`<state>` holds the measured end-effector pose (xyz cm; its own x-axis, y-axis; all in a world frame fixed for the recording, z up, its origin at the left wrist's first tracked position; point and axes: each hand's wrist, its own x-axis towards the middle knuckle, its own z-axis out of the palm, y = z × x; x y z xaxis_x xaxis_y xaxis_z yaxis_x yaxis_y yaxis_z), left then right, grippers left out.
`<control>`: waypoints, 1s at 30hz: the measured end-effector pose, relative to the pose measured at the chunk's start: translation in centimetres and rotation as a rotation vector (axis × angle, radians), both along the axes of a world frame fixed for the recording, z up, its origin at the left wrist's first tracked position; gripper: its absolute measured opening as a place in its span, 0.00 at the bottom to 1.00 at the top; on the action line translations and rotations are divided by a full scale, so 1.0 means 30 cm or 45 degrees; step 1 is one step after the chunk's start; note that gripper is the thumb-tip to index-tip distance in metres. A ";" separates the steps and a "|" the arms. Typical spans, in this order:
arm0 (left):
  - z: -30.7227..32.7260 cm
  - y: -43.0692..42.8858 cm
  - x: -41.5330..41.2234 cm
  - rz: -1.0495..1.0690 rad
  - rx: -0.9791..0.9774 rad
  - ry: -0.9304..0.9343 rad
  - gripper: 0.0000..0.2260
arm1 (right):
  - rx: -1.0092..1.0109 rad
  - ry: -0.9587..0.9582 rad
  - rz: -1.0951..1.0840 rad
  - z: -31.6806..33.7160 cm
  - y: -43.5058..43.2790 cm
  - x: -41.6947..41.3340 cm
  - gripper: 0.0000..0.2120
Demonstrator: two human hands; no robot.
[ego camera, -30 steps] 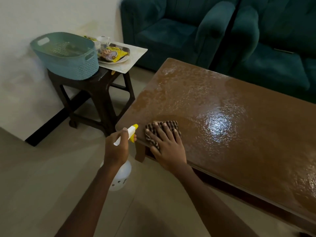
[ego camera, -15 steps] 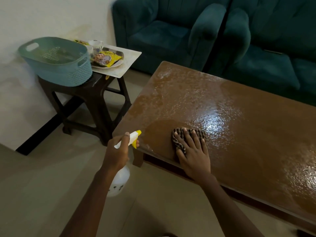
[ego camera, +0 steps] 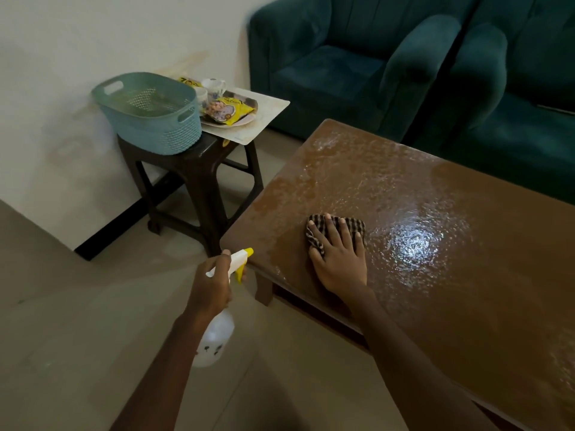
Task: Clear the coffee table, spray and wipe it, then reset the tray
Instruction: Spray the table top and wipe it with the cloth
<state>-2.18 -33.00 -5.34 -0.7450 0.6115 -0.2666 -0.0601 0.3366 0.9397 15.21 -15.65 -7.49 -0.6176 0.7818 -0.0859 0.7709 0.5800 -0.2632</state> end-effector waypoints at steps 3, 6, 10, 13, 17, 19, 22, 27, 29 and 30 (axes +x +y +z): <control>-0.012 -0.004 0.003 0.065 0.027 -0.011 0.21 | 0.024 -0.009 0.026 -0.001 0.002 0.004 0.33; -0.013 -0.003 -0.012 0.130 0.052 -0.007 0.25 | 0.041 -0.023 0.039 -0.003 0.010 0.006 0.33; -0.005 0.008 -0.048 0.109 0.049 0.026 0.27 | 0.047 -0.033 0.041 -0.005 0.010 0.003 0.34; -0.012 0.018 -0.074 0.040 0.092 0.042 0.24 | 0.062 -0.030 0.024 -0.009 0.013 0.001 0.33; -0.009 0.012 -0.133 -0.113 0.117 0.058 0.22 | 0.035 -0.033 -0.012 -0.008 0.007 -0.008 0.32; -0.009 0.005 -0.172 -0.108 0.104 0.072 0.22 | 0.038 -0.031 -0.040 -0.006 0.003 -0.011 0.31; 0.006 -0.019 -0.221 -0.097 0.096 0.070 0.21 | 0.034 -0.064 -0.115 -0.002 -0.005 -0.038 0.29; 0.032 -0.049 -0.288 -0.107 0.143 0.073 0.25 | 0.003 -0.067 -0.155 0.011 0.018 -0.227 0.26; 0.044 -0.054 -0.305 -0.087 0.165 0.076 0.22 | -0.004 -0.063 -0.084 0.014 0.012 -0.333 0.26; 0.046 -0.057 -0.312 -0.074 0.164 0.078 0.21 | -0.003 -0.056 -0.037 0.017 0.000 -0.379 0.26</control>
<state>-11.55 -34.71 -3.94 -0.7196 0.6804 -0.1385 0.0149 0.2145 0.9766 3.84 -15.66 -6.98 -0.5903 0.7990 -0.1146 0.7983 0.5567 -0.2298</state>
